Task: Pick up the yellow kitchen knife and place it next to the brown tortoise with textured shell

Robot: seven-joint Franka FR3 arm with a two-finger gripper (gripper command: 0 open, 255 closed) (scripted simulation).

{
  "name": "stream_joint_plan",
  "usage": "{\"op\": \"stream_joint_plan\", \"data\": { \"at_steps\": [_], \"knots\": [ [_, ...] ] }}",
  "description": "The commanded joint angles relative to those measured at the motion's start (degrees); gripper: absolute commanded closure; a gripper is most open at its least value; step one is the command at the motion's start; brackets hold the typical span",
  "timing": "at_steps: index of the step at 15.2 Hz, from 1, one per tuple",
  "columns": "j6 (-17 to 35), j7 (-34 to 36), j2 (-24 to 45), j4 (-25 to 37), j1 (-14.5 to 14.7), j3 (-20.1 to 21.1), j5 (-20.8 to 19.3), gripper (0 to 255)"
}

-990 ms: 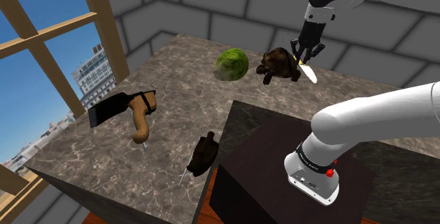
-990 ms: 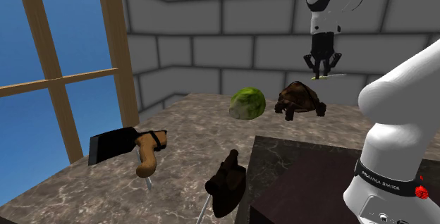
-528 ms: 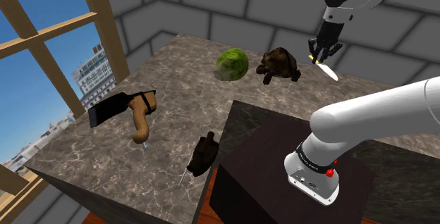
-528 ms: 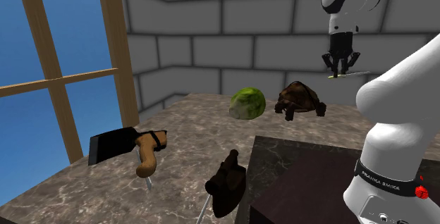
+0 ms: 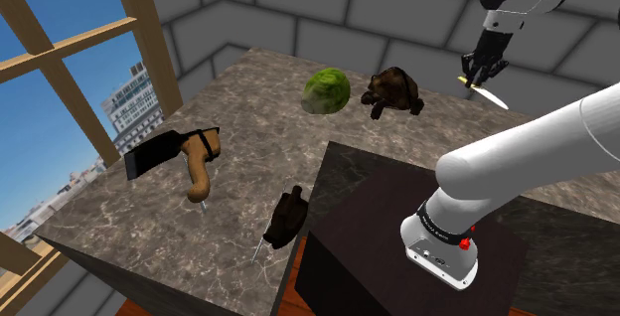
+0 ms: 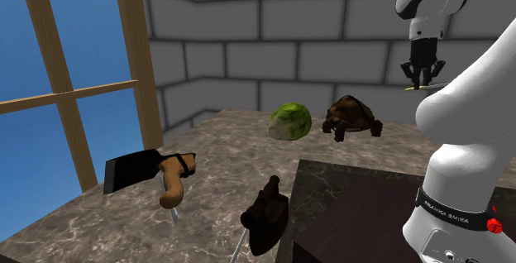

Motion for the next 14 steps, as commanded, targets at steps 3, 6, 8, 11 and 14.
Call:
{"op": "stream_joint_plan", "data": {
  "at_steps": [3,6,8,11,14],
  "knots": [
    [1.09,-6.70,5.69,5.30,-0.75,-5.01,0.40,255],
    [1.93,-12.94,11.68,10.61,-1.34,-9.32,2.33,255],
    [3.49,-12.94,12.05,9.35,-1.43,-9.50,2.42,255],
    [5.85,-12.99,12.72,7.57,-1.49,-9.86,2.61,255],
    [8.23,-13.11,13.53,5.88,-1.53,-10.24,2.89,255]
  ]
}}
